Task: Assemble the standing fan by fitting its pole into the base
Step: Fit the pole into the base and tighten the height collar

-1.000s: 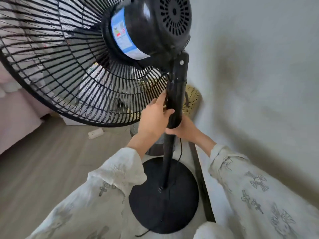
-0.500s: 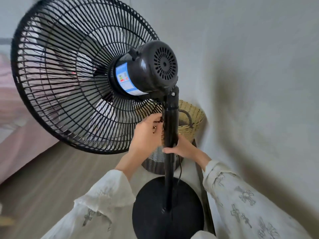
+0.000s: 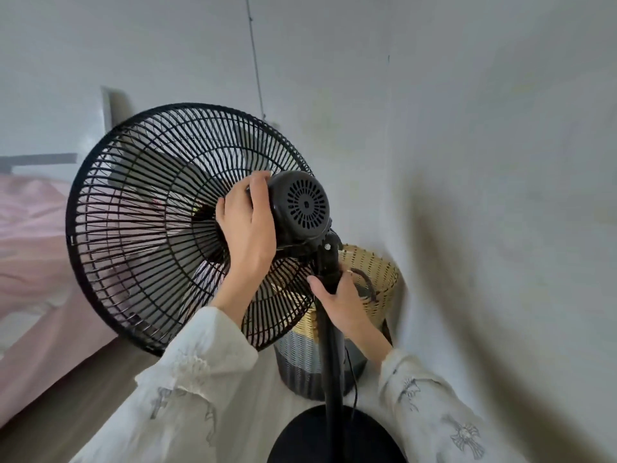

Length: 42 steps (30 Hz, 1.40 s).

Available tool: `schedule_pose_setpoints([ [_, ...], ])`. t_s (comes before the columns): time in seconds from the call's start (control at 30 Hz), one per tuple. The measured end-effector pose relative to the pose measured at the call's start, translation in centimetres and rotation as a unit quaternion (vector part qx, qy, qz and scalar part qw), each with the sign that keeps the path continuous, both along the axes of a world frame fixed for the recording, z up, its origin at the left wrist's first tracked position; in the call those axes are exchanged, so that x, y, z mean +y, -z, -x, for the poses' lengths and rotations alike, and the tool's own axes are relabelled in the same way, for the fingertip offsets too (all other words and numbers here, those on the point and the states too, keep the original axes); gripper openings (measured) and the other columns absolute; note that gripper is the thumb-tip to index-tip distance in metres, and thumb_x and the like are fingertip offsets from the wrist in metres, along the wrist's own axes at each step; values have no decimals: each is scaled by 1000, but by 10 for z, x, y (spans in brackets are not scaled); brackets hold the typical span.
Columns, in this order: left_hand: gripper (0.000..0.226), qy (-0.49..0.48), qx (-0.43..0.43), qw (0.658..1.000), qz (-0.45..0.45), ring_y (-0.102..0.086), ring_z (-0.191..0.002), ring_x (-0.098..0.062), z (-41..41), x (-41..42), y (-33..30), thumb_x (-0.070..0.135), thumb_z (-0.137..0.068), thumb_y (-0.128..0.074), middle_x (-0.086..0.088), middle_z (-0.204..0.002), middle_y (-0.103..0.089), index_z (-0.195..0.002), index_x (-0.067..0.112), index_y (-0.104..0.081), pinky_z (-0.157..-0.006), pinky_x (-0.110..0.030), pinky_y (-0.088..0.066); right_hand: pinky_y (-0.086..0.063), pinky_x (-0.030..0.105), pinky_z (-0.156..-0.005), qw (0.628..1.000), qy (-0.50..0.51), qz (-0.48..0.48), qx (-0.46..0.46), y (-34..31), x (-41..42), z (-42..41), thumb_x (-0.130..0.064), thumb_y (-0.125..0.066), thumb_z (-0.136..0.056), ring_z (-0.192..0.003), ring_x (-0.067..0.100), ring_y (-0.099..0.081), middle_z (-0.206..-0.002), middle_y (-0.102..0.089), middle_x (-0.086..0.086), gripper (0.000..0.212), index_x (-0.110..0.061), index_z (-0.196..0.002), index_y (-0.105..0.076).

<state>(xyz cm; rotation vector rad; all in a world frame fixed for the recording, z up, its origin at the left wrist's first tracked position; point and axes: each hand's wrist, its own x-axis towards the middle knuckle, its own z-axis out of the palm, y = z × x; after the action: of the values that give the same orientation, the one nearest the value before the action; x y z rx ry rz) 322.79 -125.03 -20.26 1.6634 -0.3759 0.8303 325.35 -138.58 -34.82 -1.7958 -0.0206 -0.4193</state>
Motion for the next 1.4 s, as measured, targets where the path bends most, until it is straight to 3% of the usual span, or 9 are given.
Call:
schedule_pose_setpoints([
  [0.13, 45, -20, 4, 999, 28, -59, -105, -21, -7, -11, -4, 45, -89, -26, -1, -101, -68, -95, 25, -65, -107, -53, -32, -41, 9, -64, 999, 48, -21, 0, 6, 4, -7, -43, -66, -79, -84, 5, -59, -92, -61, -6, 41, -20, -108, -50],
  [0.4, 51, -65, -4, 997, 33, -61, -97, -18, -12, -27, -8, 56, -81, -25, 5, -89, -71, -91, 31, -69, -95, -47, -42, -49, 20, -69, 991, 88, -92, -32, 11, 10, 2, -40, -70, -77, -83, 6, -61, -92, -61, -9, 34, -30, -101, -47],
  [0.57, 58, -58, -6, 998, 4, -62, -83, -15, -19, -38, -16, 60, -84, -22, 5, -79, -70, -89, 30, -70, -71, -29, -40, -46, 20, -69, 985, 91, -138, -58, 11, 7, 4, -33, -71, -78, -87, 14, -60, -96, -60, 2, 28, -37, -88, -45],
  [0.63, 56, -54, -4, 998, -14, -61, -82, -15, -21, -44, -19, 58, -85, -23, 4, -79, -70, -89, 30, -70, -69, -29, -37, -46, 21, -66, 983, 92, -146, -61, 10, 4, 4, -33, -71, -78, -86, 17, -61, -95, -61, 3, 28, -37, -88, -45],
  [0.83, 54, -54, -9, 996, -77, -55, -75, -11, -28, -58, -28, 58, -86, -25, 6, -77, -68, -88, 29, -69, -64, -25, -31, -45, 10, -62, 980, 104, -146, -80, 11, -3, 3, -31, -70, -79, -85, 5, -59, -91, -61, -6, 26, -38, -88, -47],
  [1.0, 50, -66, -22, 985, -160, -51, -71, -12, -36, -62, -40, 55, -91, -26, 8, -73, -61, -91, 28, -68, -60, -25, -28, -45, 17, -60, 982, 95, -145, -70, 13, -1, -3, -32, -70, -79, -83, 18, -61, -94, -61, 7, 25, -32, -92, -48],
  [1.07, 52, -70, -40, 974, -210, -50, -68, -13, -38, -68, -48, 55, -91, -26, 7, -72, -61, -91, 24, -68, -60, -27, -28, -47, 24, -65, 983, 90, -143, -70, 13, -1, -4, -32, -70, -79, -85, 21, -61, -96, -60, 8, 28, -27, -96, -48],
  [1.2, 56, -77, -110, 927, -350, -58, -66, -25, -37, -92, -63, 53, -93, -28, -3, -68, -67, -80, 15, -68, -59, -32, -33, -51, 15, -62, 986, 114, -90, -77, 16, 1, -4, -37, -69, -79, -82, 6, -60, -95, -61, -1, 39, -20, -107, -48],
  [1.4, 56, -75, -148, 893, -418, -60, -67, -31, -32, -120, -68, 50, -95, -30, -4, -64, -62, -70, 11, -62, -58, -33, -31, -52, 26, -70, 985, 97, -121, -70, 14, -13, -1, -31, -69, -81, -88, 21, -61, -98, -59, 9, 36, -19, -107, -46],
])
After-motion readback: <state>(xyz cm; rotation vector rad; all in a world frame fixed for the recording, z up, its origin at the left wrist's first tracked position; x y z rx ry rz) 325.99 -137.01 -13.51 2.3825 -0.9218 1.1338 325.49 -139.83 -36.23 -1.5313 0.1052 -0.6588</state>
